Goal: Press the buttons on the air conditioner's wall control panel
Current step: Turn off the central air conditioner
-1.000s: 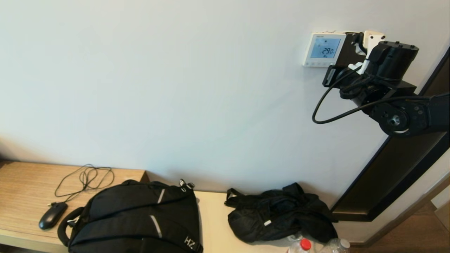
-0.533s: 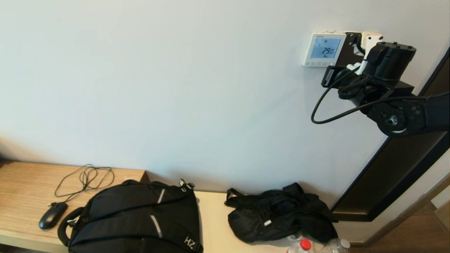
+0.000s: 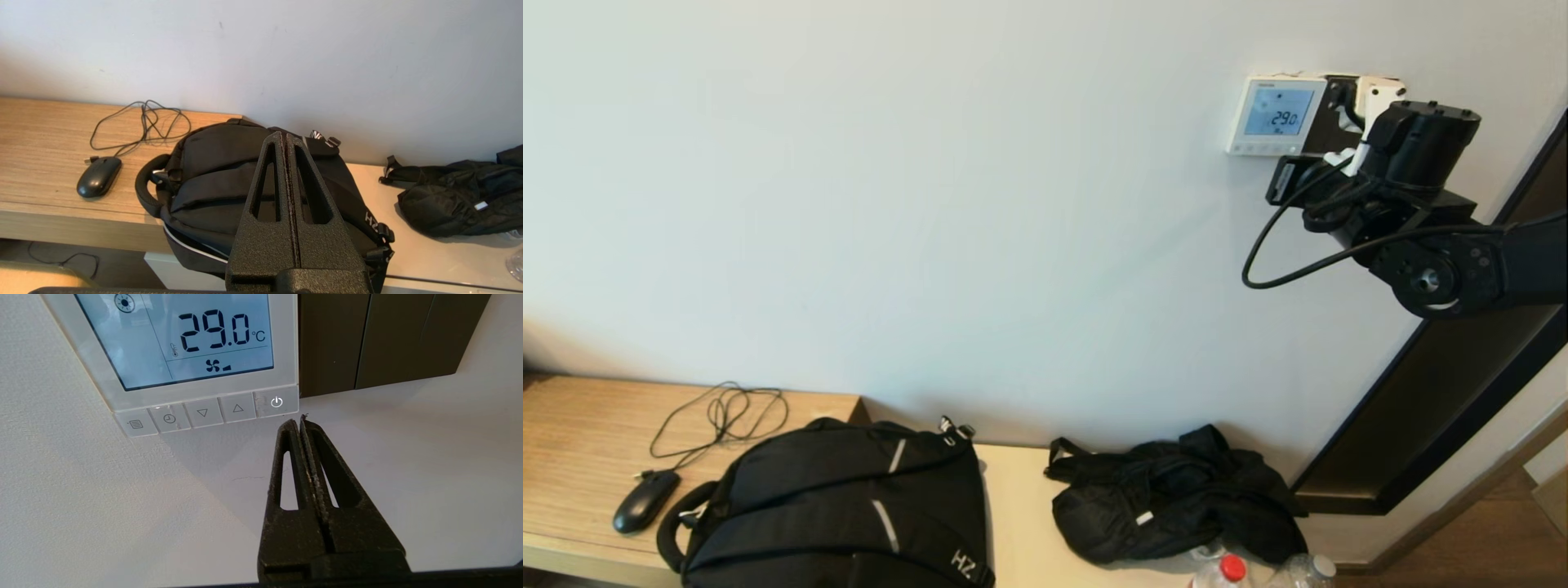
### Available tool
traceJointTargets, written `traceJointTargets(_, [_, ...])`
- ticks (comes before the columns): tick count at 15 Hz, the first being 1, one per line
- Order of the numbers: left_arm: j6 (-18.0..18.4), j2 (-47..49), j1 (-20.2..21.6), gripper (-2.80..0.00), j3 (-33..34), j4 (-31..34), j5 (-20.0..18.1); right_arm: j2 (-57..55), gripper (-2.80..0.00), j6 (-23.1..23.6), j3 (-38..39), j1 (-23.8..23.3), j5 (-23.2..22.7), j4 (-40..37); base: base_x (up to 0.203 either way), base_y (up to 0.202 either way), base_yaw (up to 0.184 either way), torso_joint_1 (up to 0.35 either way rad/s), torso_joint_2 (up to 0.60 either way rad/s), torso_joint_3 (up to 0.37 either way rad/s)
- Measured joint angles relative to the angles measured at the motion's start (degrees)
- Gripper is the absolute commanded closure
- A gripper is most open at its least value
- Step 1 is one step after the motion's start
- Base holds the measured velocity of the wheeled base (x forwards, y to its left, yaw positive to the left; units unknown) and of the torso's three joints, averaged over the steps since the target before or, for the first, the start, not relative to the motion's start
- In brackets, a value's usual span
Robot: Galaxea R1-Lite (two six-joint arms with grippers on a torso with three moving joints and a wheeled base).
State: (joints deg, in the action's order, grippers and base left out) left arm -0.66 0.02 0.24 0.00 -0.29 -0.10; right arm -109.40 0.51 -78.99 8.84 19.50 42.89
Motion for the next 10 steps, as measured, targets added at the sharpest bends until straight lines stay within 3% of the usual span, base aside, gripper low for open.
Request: traceJointTargets(10, [0.0, 0.0, 0.0, 0.0, 0.0, 0.0, 0.0, -2.4, 0.0, 0.0, -3.3, 0.3, 1.3, 0.2, 0.0, 0.0, 0.0, 0.0, 0.0, 0.0])
